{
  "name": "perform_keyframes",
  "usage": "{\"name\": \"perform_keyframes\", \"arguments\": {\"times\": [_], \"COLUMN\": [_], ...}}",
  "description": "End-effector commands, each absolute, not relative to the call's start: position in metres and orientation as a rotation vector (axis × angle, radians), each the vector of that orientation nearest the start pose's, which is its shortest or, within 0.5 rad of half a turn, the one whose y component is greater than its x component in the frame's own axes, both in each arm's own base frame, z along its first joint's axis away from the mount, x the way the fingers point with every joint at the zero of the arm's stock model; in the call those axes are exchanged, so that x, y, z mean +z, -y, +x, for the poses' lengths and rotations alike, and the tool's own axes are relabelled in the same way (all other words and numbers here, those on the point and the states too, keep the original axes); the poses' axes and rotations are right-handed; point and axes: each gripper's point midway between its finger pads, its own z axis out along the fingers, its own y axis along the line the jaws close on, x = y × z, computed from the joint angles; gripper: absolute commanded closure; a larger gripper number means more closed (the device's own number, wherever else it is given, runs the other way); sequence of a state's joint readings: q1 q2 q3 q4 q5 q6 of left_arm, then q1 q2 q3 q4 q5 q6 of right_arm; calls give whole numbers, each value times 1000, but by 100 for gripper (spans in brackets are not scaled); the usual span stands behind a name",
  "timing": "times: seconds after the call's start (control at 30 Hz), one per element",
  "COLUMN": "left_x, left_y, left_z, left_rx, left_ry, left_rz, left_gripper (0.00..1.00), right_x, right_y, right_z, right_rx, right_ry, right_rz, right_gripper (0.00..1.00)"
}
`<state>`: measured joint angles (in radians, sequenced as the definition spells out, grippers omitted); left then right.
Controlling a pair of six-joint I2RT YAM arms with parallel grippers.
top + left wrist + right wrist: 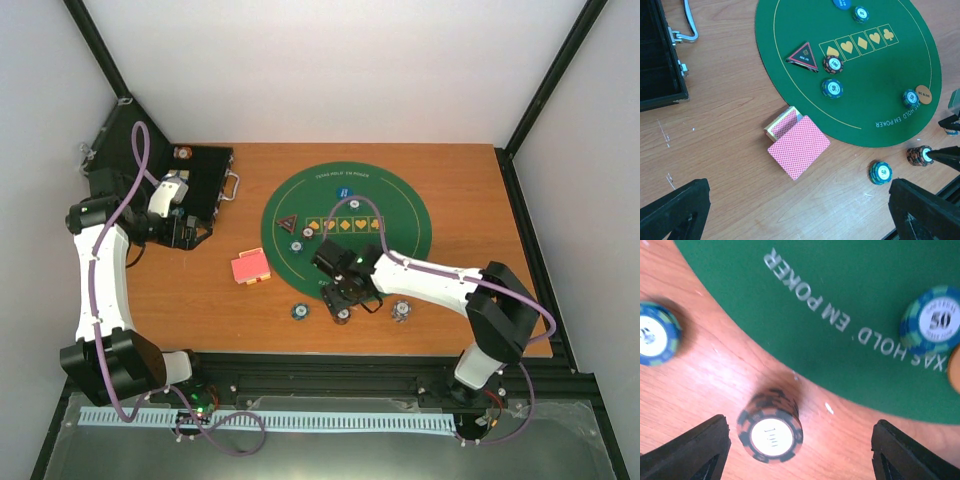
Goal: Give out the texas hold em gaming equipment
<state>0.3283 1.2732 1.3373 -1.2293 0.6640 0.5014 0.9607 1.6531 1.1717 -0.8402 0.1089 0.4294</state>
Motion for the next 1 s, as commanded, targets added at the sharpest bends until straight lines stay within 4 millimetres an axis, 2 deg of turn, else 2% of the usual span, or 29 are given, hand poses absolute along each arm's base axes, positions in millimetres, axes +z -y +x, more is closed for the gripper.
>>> {"name": "perform_keyframes", "arguments": {"times": [0.0, 0.27, 0.53, 0.77, 0.97], "left_x": [265, 264, 267, 266, 266], "left_y": [19, 18, 18, 17, 17], "left_z": [284, 284, 285, 287, 288], "left_rx": [-580, -573, -575, -576, -574], "left_ry": [-2390, -2391, -2387, -2391, -2390], "left_rz": [389, 387, 388, 383, 381], "left_gripper": [0, 0, 0, 0, 0], "right_x": [78, 61, 37, 26, 26], "right_y": [-276, -291, -283, -278, -279], "right_z": [205, 194, 191, 189, 190], "right_rx": [198, 242, 178, 151, 156], "right_ry": [-2761, -2786, -2819, -2833, -2828], "right_rz": [-621, -700, -704, -709, -706], "right_gripper": [22, 22, 25, 33, 45]}}
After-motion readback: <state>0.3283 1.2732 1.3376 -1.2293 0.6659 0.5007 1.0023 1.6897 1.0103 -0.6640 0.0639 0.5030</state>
